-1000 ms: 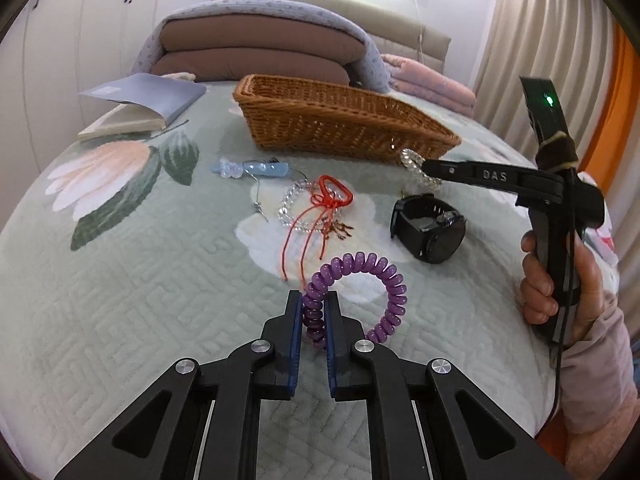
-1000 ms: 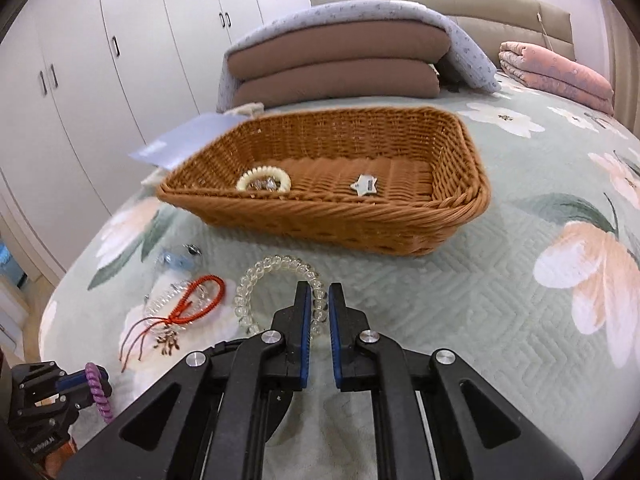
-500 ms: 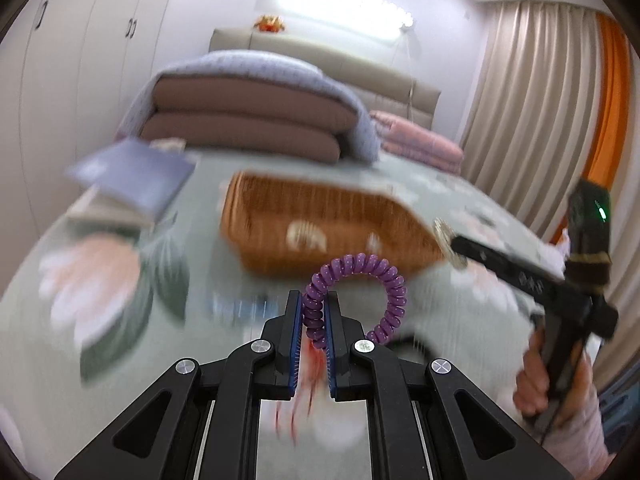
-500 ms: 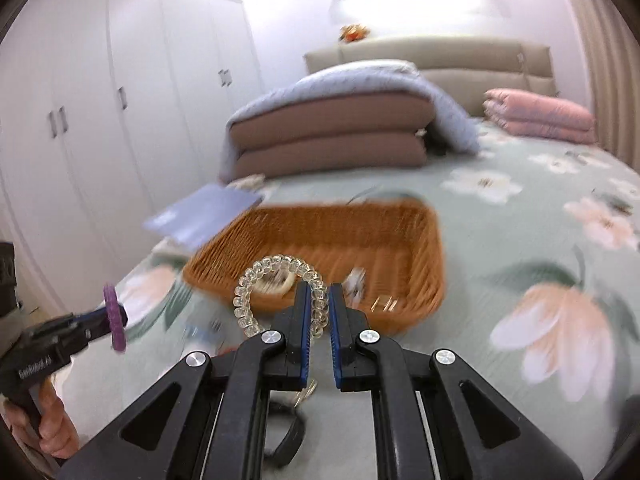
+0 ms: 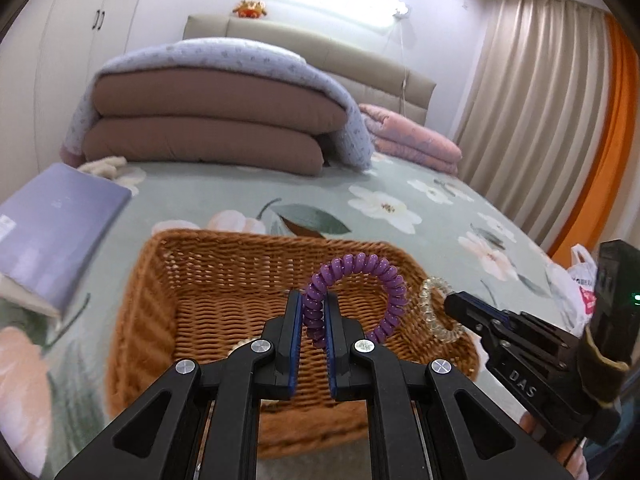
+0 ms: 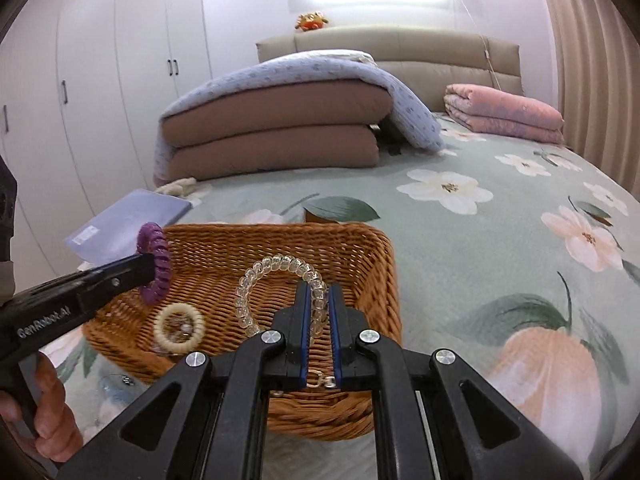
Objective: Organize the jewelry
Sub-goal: 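Place both bracelets into the wicker basket and open both grippers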
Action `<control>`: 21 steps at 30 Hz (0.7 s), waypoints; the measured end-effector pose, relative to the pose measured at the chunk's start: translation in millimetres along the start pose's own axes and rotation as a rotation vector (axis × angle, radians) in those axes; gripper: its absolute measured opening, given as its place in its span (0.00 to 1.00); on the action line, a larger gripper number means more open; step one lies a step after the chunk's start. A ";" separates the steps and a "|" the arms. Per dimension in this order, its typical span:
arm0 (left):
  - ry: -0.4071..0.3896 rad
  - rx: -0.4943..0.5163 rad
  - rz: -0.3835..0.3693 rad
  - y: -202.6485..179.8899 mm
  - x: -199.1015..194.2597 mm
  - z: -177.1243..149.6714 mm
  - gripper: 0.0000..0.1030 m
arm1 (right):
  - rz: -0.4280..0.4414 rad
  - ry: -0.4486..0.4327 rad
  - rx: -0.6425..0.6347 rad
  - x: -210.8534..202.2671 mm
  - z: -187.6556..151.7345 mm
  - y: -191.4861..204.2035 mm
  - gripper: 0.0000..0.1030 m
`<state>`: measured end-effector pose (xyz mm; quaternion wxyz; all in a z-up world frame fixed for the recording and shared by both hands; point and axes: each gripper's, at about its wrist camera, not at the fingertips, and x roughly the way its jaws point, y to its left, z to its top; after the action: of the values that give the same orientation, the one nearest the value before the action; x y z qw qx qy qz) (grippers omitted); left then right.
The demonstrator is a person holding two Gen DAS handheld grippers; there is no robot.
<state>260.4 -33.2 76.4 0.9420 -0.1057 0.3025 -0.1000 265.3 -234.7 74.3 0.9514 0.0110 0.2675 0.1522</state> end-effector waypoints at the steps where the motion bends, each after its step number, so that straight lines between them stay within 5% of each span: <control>1: 0.013 0.007 0.005 -1.0 6.8 -1.2 0.10 | -0.001 0.008 0.007 3.1 -0.5 -2.1 0.11; 10: 0.113 0.017 0.008 6.5 40.1 -16.5 0.10 | -0.005 0.071 0.017 24.1 -10.9 -4.9 0.11; 21: 0.133 0.037 0.006 3.8 48.6 -25.2 0.14 | -0.004 0.092 0.035 29.4 -14.5 -7.6 0.12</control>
<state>284.6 -45.3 28.7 0.9218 -0.0807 0.3630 -0.1095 283.9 -234.2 46.3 0.9380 0.0201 0.3138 0.1457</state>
